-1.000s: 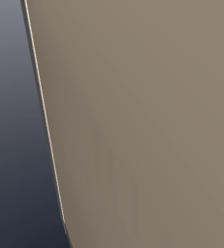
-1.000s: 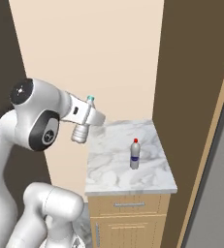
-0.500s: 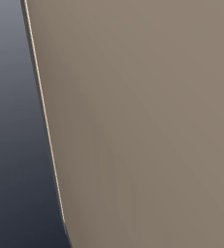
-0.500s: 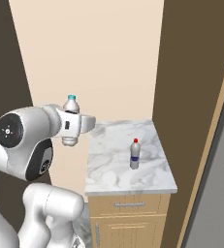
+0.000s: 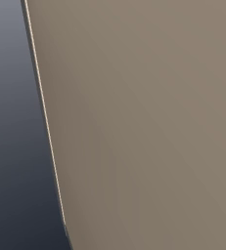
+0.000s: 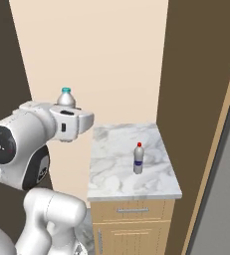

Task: Take the bottled waters from the counter and place them in the freezer to freeze. Close the freezer door after placing the bottles.

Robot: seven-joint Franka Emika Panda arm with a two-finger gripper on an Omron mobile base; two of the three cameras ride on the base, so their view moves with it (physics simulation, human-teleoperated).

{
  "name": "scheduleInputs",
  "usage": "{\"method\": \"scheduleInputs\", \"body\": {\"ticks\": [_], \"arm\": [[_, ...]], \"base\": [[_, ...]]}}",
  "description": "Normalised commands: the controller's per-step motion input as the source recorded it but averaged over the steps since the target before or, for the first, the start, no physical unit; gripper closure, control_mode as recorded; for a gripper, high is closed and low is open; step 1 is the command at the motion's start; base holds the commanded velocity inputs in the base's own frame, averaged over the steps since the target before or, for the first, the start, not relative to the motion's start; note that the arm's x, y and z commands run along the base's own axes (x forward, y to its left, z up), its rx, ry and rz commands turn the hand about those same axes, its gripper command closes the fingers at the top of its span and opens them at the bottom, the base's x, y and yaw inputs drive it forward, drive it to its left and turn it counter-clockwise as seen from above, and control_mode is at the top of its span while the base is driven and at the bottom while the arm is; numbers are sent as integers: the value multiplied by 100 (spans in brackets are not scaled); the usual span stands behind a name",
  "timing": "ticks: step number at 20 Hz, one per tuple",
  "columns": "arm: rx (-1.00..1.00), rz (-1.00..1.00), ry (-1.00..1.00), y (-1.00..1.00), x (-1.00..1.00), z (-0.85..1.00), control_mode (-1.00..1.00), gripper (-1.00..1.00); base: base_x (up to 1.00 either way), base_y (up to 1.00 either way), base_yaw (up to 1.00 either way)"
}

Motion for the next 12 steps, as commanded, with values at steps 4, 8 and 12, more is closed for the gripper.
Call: {"method": "scheduleInputs", "body": {"ticks": [4,8,12], "arm": [[0,-13,-6,25,0,-4,-100,100],[0,-12,-2,47,3,-7,-100,100],[0,-1,-8,9,-9,0,-100,100]], "base": [[0,0,0],[0,0,0],[0,0,0]]}}
